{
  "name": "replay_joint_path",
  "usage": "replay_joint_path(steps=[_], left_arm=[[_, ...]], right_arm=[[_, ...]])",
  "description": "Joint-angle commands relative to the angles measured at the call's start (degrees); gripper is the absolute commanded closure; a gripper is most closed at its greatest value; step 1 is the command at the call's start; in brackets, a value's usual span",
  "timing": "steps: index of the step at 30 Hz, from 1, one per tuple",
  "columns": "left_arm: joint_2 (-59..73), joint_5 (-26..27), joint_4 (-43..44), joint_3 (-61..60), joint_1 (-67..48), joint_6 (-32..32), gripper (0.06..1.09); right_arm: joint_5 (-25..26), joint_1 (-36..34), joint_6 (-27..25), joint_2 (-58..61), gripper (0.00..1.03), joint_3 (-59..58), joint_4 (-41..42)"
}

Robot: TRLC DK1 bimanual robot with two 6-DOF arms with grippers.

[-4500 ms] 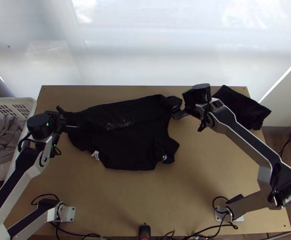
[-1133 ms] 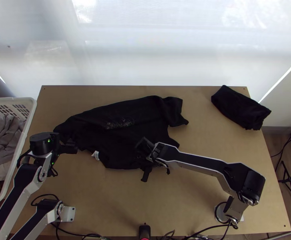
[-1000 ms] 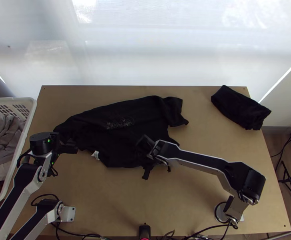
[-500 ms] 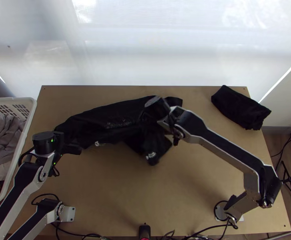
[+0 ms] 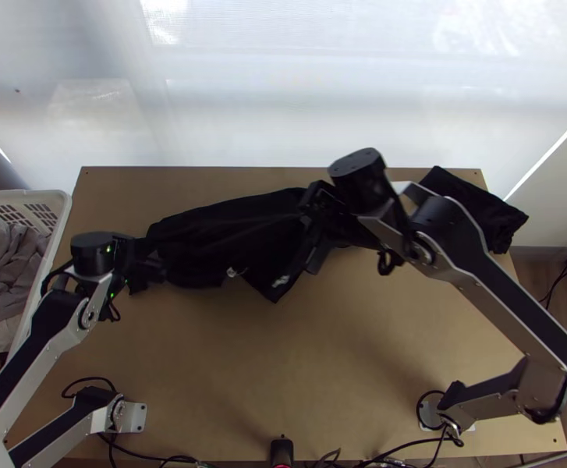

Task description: Fold the t-shirt

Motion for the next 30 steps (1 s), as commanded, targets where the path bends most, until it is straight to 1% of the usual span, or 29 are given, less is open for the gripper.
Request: replay_joint_path(steps=[1, 5, 12, 14, 17, 19, 20, 23, 24, 26, 28, 30], left_arm=[[9.5, 0.5, 1.0, 10.4, -0.6, 0.7, 0.11], [15.3, 0.7, 0.9, 16.7, -3.0, 0.4, 0.11], [24.5, 0.7, 0.4, 25.9, -8.3, 0.0, 0.11], [26.8, 0.7, 0.1, 28.3, -9.6, -0.3, 0.11], [29.5, 0.7, -0.3, 31.4, -10.9, -0.5, 0.11], [30.9, 0.7, -0.6, 33.2, -11.7, -0.7, 0.11], [31.6, 0.7, -0.7, 34.0, -12.0, -0.8, 0.11], [33.1, 0.7, -0.8, 35.9, -12.8, -1.1, 0.11], [33.6, 0.7, -0.8, 36.3, -13.0, -1.1, 0.11], [34.6, 0.7, -0.8, 36.9, -13.3, -1.6, 0.11], [36.3, 0.7, -0.8, 37.2, -13.5, -2.1, 0.11], [38.5, 0.7, -0.8, 37.9, -13.9, -2.5, 0.11]], right_arm=[[0.8, -0.6, 0.8, -9.3, 1.00, -4.7, -9.3], [0.8, -3.3, 0.7, -17.7, 1.00, -14.5, -16.8], [0.8, -9.9, 0.3, -31.9, 1.00, -34.6, -24.3], [0.5, -12.9, -0.2, -35.2, 1.00, -38.6, -28.0], [0.3, -20.8, -4.4, -40.5, 1.00, -43.0, -29.9], [0.3, -28.8, -9.5, -42.7, 1.00, -44.6, -29.8], [0.3, -33.4, -13.0, -43.3, 1.00, -45.3, -29.2], [0.1, -48.8, -22.1, -43.4, 1.00, -46.5, -24.3], [-0.5, -52.3, -23.1, -43.5, 1.00, -46.8, -21.1], [-1.6, -55.2, -23.6, -43.6, 1.00, -47.1, -17.1], [-2.7, -56.2, -22.7, -43.6, 1.00, -47.7, -14.3], [-3.1, -55.8, -20.5, -43.6, 1.00, -48.7, -12.1]])
